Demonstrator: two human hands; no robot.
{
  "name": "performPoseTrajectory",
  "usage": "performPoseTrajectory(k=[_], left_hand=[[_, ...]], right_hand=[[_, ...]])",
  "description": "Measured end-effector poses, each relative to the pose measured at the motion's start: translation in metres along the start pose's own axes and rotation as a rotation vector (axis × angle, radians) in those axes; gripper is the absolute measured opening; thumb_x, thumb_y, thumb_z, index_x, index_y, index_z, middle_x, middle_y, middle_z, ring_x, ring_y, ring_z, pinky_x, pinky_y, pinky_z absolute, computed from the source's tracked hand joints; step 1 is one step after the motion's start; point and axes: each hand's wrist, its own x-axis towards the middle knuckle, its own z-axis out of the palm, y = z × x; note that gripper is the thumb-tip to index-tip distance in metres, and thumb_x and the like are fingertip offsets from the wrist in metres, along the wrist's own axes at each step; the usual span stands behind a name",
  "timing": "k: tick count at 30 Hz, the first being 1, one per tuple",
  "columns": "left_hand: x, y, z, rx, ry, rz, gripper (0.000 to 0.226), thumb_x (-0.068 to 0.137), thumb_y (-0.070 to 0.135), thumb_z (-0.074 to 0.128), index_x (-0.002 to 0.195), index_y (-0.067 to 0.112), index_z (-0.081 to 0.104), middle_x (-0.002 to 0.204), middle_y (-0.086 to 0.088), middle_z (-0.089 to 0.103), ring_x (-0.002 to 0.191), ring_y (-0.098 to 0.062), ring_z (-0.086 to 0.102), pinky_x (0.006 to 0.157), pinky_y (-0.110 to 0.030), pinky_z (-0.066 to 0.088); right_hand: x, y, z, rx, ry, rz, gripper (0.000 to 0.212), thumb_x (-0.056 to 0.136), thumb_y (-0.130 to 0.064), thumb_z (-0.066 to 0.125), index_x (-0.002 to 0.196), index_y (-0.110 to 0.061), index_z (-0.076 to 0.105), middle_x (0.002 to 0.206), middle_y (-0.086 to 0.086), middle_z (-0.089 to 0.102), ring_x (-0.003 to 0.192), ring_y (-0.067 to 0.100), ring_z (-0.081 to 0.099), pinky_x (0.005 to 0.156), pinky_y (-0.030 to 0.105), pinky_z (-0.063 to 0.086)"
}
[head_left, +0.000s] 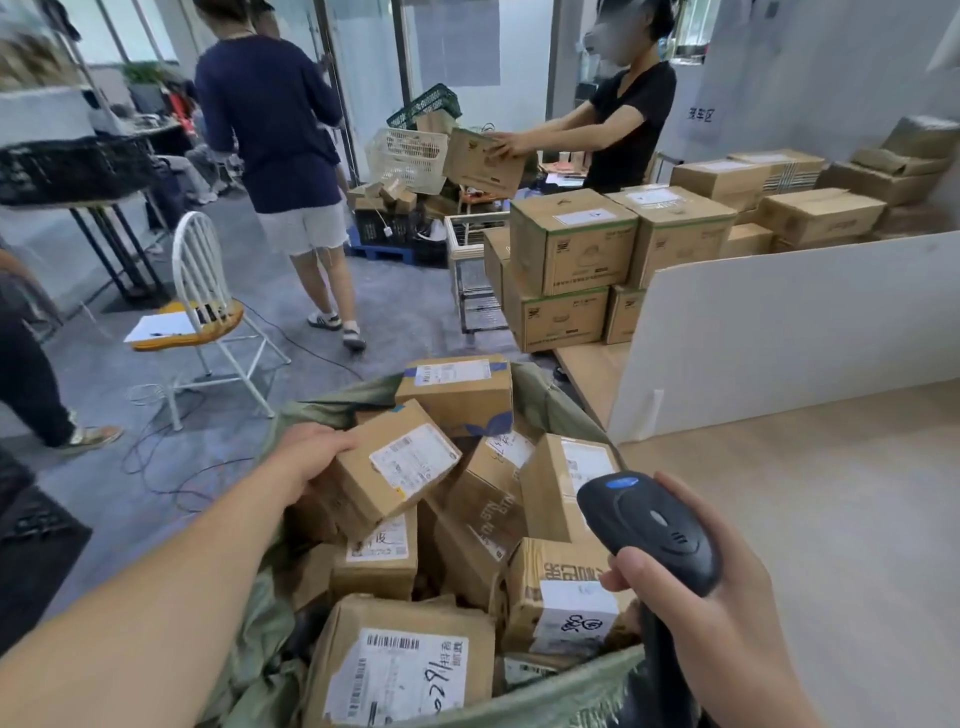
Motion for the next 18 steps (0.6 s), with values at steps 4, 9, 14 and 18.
performPoseTrajectory(k=[4,9,14,18], left_hand=[[0.015,-0.002,0.001,0.091,0.207,0.049,0.058,0.076,0.038,0.08,0.125,0.013,0.062,0.125,-0.013,0.064,0.105,-0.033,0.063,0.084,-0.039,0.053],[0.017,-0.007,0.005,0.275,0.282,0.176,0.078,0.077,0.043,0.082,0.141,0.015,0.048,0.147,-0.013,0.044,0.126,-0.035,0.052,0.096,-0.043,0.045],[0.006,-0.003,0.008,0.835,0.095,0.373,0.116,0.056,0.082,0.074,0.153,0.038,0.029,0.166,0.001,0.007,0.152,-0.031,0.015,0.113,-0.055,0.034],[0.004,0.008,0.005,1.13,-0.094,0.337,0.137,0.046,0.091,0.068,0.159,0.039,0.01,0.169,0.001,-0.008,0.153,-0.036,-0.008,0.121,-0.058,0.013]], right_hand=[[0.006,0.005,-0.002,-0.03,0.022,-0.002,0.067,0.071,0.003,0.088,0.115,-0.044,0.069,0.104,0.012,0.077,0.084,0.035,0.076,0.049,0.031,0.056],[0.011,0.009,-0.001,-0.04,0.03,0.015,0.066,0.073,0.006,0.081,0.123,-0.035,0.066,0.108,0.005,0.076,0.086,0.037,0.075,0.049,0.03,0.056],[0.014,0.014,0.003,-0.021,0.019,0.024,0.067,0.074,0.008,0.081,0.124,-0.035,0.066,0.106,0.008,0.076,0.084,0.036,0.075,0.05,0.031,0.056],[0.016,0.015,0.005,0.003,0.008,0.033,0.067,0.074,0.005,0.082,0.125,-0.036,0.065,0.109,0.008,0.075,0.086,0.038,0.075,0.052,0.034,0.057]])
